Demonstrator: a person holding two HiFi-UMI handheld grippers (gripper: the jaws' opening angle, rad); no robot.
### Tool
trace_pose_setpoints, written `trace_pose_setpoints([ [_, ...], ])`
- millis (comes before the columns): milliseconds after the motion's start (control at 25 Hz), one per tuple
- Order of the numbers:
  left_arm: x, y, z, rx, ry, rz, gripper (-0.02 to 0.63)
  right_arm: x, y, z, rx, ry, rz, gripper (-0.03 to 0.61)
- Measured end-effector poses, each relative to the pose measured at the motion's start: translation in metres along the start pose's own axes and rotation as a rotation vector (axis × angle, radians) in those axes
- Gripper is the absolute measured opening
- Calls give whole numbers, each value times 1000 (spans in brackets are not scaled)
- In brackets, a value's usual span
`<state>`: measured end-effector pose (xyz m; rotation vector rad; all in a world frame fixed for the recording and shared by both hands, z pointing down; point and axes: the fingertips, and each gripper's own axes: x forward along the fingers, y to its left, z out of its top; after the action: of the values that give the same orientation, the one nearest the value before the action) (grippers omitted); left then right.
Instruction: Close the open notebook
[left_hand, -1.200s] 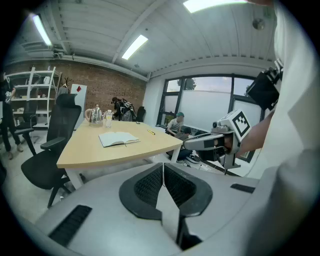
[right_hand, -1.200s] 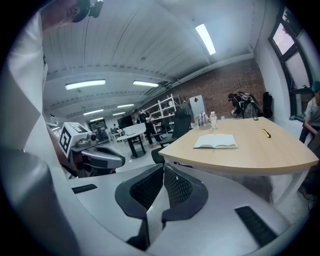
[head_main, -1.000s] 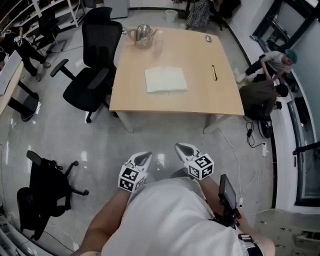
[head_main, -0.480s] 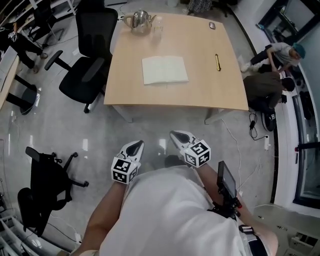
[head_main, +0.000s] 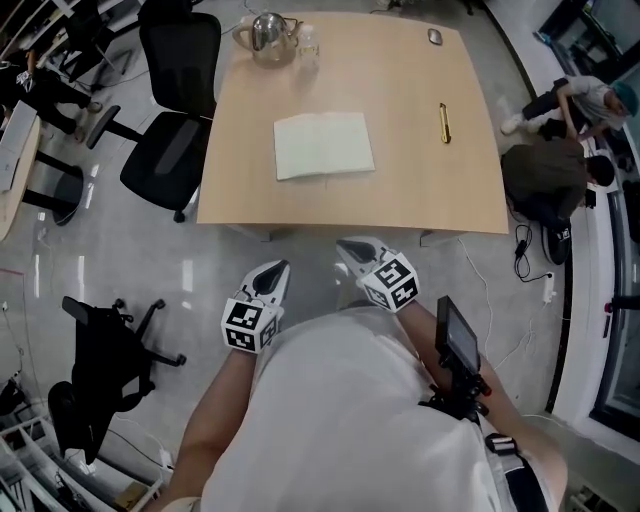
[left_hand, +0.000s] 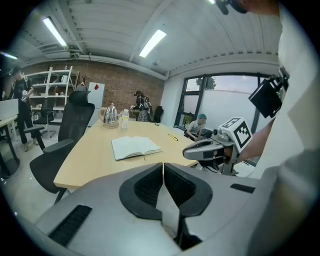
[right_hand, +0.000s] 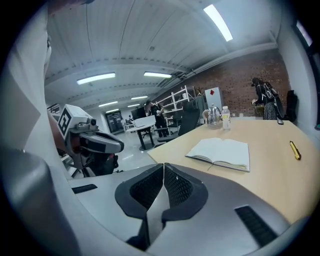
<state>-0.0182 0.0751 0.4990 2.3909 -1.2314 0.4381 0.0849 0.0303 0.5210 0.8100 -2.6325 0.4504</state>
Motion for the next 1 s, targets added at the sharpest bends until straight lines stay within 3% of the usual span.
trace_pose_setpoints([
  [400,33,9,22,-52,-3,101,12,25,-53,15,-23,25,87,17],
  [720,34,32,17,-101,0,129,12,63,-69,8,-116,135,77,18],
  [1000,35,68,30,-109,-38,126,12,104,-77,12,-257,238,40,18],
])
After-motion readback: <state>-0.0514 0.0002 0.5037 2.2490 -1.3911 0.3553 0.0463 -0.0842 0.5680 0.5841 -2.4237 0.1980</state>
